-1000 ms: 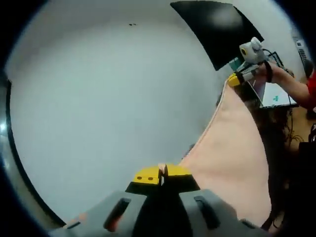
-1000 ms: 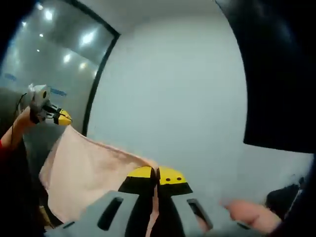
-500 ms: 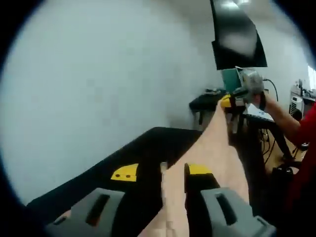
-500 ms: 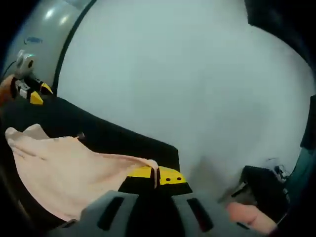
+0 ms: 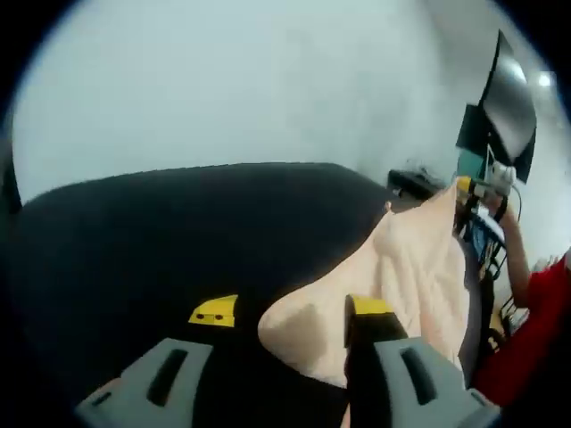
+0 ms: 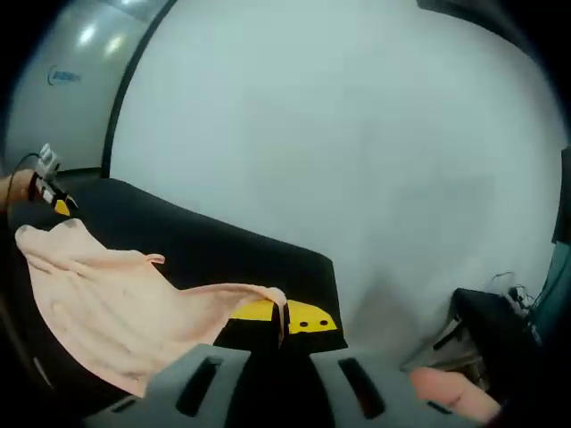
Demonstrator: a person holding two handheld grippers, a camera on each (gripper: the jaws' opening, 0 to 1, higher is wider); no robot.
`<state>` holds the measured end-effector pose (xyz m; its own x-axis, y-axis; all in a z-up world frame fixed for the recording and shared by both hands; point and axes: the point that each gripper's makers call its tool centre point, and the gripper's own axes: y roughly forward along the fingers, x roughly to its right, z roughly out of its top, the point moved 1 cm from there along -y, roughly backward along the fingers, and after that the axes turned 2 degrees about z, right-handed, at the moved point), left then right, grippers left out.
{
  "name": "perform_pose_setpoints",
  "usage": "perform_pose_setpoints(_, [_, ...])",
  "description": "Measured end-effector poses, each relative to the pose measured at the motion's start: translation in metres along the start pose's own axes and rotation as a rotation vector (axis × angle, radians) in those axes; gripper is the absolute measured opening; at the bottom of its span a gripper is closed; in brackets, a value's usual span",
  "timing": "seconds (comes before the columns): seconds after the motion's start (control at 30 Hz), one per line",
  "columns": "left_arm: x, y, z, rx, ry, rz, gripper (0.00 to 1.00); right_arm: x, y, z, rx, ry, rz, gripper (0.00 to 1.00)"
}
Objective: Fold the towel on the table until its edges align and the towel forms a compact rectangular stack.
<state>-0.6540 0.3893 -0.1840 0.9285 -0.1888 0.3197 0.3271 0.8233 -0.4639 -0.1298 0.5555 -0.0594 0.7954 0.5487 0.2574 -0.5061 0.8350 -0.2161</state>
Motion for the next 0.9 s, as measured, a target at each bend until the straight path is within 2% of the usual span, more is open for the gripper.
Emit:
perform_pose_setpoints(0.03, [-0.006, 0.001, -0.002, 0.001, -0.056, 0.008, 0.32, 0.002, -0.001, 0.0, 0.002, 0.0, -0.003, 0.0])
perform_pose_setpoints(0.07, [-0.01, 0.004, -0.004, -0.002, -0.075, 0.026, 0.33, 0.001, -0.004, 0.0, 0.004, 0.003, -0.006, 0.0])
perform_pose_setpoints(0.1, [-0.003, 0.006, -0.011, -0.03, -0.049, 0.018, 0.36, 0.0, -0.004, -0.001, 0.002, 0.012, -0.002, 0.0])
perform_pose_setpoints(0.13, [0.002, 0.01, -0.019, -0.051, 0.007, 0.045, 0.37, -0.002, -0.002, -0.002, -0.003, 0.022, 0.01, 0.0])
perform_pose_setpoints(0.17, [-0.005, 0.01, -0.022, -0.071, 0.032, 0.054, 0.37, -0.004, 0.0, -0.003, -0.005, 0.022, 0.019, 0.0])
perform_pose_setpoints(0.2, [-0.002, 0.013, -0.03, -0.112, 0.036, 0.046, 0.38, -0.006, 0.002, -0.004, -0.011, 0.018, 0.024, 0.0])
perform_pose_setpoints(0.23, [-0.007, 0.017, -0.031, -0.134, 0.061, 0.038, 0.36, -0.008, 0.002, -0.004, -0.018, 0.012, 0.026, 0.0])
perform_pose_setpoints(0.27, [-0.003, 0.019, -0.033, -0.14, 0.124, 0.035, 0.25, -0.008, 0.002, -0.004, -0.019, 0.01, 0.026, 0.0])
perform_pose_setpoints(0.3, [0.011, 0.018, -0.034, -0.139, 0.186, 0.041, 0.16, -0.009, 0.001, -0.002, -0.013, 0.012, 0.028, 0.0])
perform_pose_setpoints(0.33, [0.019, 0.019, -0.03, -0.119, 0.225, 0.041, 0.14, -0.01, 0.001, -0.002, -0.008, 0.021, 0.031, 0.0])
perform_pose_setpoints(0.37, [0.015, 0.019, -0.021, -0.103, 0.283, 0.041, 0.14, -0.013, 0.001, -0.002, -0.004, 0.044, 0.04, 0.0])
perform_pose_setpoints(0.4, [0.021, 0.019, -0.019, -0.094, 0.341, 0.045, 0.15, -0.014, 0.003, -0.002, -0.005, 0.053, 0.046, 0.0])
perform_pose_setpoints(0.47, [0.04, 0.012, -0.023, -0.122, 0.417, 0.068, 0.15, -0.017, 0.003, -0.005, -0.006, 0.051, 0.054, 0.0])
perform_pose_setpoints(0.5, [0.04, 0.01, -0.019, -0.12, 0.473, 0.066, 0.14, -0.019, 0.002, -0.005, -0.005, 0.044, 0.059, 0.0])
perform_pose_setpoints(0.57, [0.054, 0.002, -0.017, -0.112, 0.522, 0.053, 0.14, -0.02, -0.002, -0.003, 0.003, 0.041, 0.064, 0.0])
perform_pose_setpoints(0.63, [0.071, -0.006, -0.013, -0.074, 0.562, 0.016, 0.14, -0.019, -0.001, -0.001, 0.013, 0.043, 0.064, 0.0])
perform_pose_setpoints(0.67, [0.079, -0.01, -0.009, -0.045, 0.541, 0.002, 0.17, -0.019, -0.002, 0.001, 0.017, 0.042, 0.06, 0.0])
perform_pose_setpoints(0.73, [0.076, -0.02, 0.007, 0.002, 0.49, 0.026, 0.2, -0.015, -0.002, 0.003, 0.023, 0.035, 0.049, 0.0])
perform_pose_setpoints(0.77, [0.069, -0.027, 0.021, 0.051, 0.481, 0.061, 0.17, -0.013, -0.002, 0.004, 0.022, 0.036, 0.041, 0.0])
perform_pose_setpoints(0.83, [0.053, -0.039, 0.042, 0.092, 0.477, 0.161, 0.07, -0.007, -0.005, 0.012, 0.053, 0.05, 0.016, 0.0])
perform_pose_setpoints(0.87, [0.048, -0.046, 0.053, 0.112, 0.487, 0.2, 0.06, -0.005, -0.008, 0.016, 0.069, 0.065, 0.004, 0.0])
perform_pose_setpoints(0.9, [0.055, -0.054, 0.064, 0.152, 0.517, 0.222, 0.06, -0.005, -0.01, 0.022, 0.086, 0.08, 0.003, 0.0])
